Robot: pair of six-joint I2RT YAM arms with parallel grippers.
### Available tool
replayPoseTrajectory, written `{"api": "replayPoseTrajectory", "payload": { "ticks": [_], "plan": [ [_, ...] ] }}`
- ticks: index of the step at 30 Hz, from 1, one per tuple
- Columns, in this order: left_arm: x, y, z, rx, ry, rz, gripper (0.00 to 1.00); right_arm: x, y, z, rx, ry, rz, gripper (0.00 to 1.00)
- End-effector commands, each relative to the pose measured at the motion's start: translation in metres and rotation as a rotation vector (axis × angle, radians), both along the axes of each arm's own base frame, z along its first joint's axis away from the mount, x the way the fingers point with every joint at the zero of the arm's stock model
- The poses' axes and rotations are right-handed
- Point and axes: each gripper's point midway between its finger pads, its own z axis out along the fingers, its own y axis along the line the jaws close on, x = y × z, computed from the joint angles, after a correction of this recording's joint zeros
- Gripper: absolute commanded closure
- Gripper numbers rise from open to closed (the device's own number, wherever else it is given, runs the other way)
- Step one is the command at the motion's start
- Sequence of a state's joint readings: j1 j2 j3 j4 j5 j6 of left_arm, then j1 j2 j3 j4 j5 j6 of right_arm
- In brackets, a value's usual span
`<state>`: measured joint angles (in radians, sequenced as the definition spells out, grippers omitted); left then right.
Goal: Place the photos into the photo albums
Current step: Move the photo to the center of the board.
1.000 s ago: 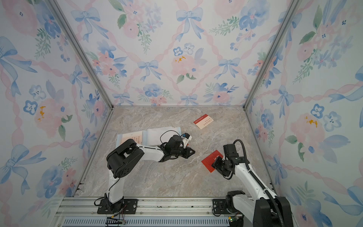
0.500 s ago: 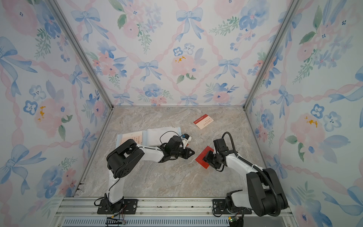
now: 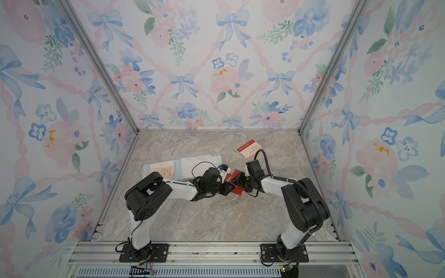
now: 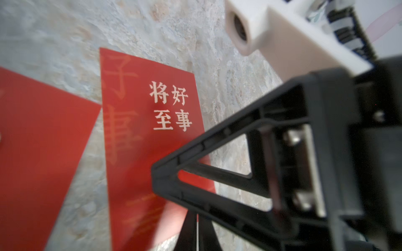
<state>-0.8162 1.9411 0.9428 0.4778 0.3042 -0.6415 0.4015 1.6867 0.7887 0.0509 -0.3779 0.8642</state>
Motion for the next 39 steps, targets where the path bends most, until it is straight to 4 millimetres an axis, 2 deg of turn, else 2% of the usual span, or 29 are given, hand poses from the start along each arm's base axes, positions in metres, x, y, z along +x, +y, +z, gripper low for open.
{"api": "replayPoseTrajectory", "payload": {
  "ticks": [1, 8, 11, 15, 19, 25, 29, 34, 39],
  "plan": [
    [0.006, 0.010, 0.015, -0.016, -0.027, 0.050, 0.92, -0.005, -0.007, -0.013, -0.039, 0.041, -0.006, 0.48],
    [0.002, 0.011, 0.010, -0.014, -0.009, 0.035, 0.92, 0.033, -0.051, 0.023, -0.124, -0.062, -0.025, 0.48],
    [0.000, 0.010, 0.007, -0.014, 0.001, 0.031, 0.92, 0.055, -0.062, 0.034, -0.172, -0.093, 0.017, 0.48],
    [-0.001, 0.009, 0.008, -0.016, 0.003, 0.034, 0.92, 0.070, -0.065, 0.028, -0.328, -0.060, 0.164, 0.48],
    [-0.001, 0.013, 0.009, -0.010, 0.002, 0.057, 0.92, 0.079, -0.062, 0.020, -0.360, -0.029, 0.240, 0.48],
    [-0.005, 0.017, 0.004, -0.005, 0.025, 0.077, 0.92, 0.084, -0.061, 0.005, -0.346, 0.012, 0.291, 0.48],
    [-0.009, 0.015, 0.000, 0.000, 0.036, 0.067, 0.92, 0.082, -0.053, -0.004, -0.304, 0.036, 0.314, 0.48],
    [-0.003, 0.029, 0.004, 0.011, 0.017, 0.115, 0.92, 0.069, -0.061, -0.017, -0.318, 0.076, 0.333, 0.48],
    [-0.001, 0.046, 0.010, 0.014, 0.001, 0.160, 0.92, 0.042, -0.067, -0.025, -0.320, 0.127, 0.344, 0.48]
  ]
}}
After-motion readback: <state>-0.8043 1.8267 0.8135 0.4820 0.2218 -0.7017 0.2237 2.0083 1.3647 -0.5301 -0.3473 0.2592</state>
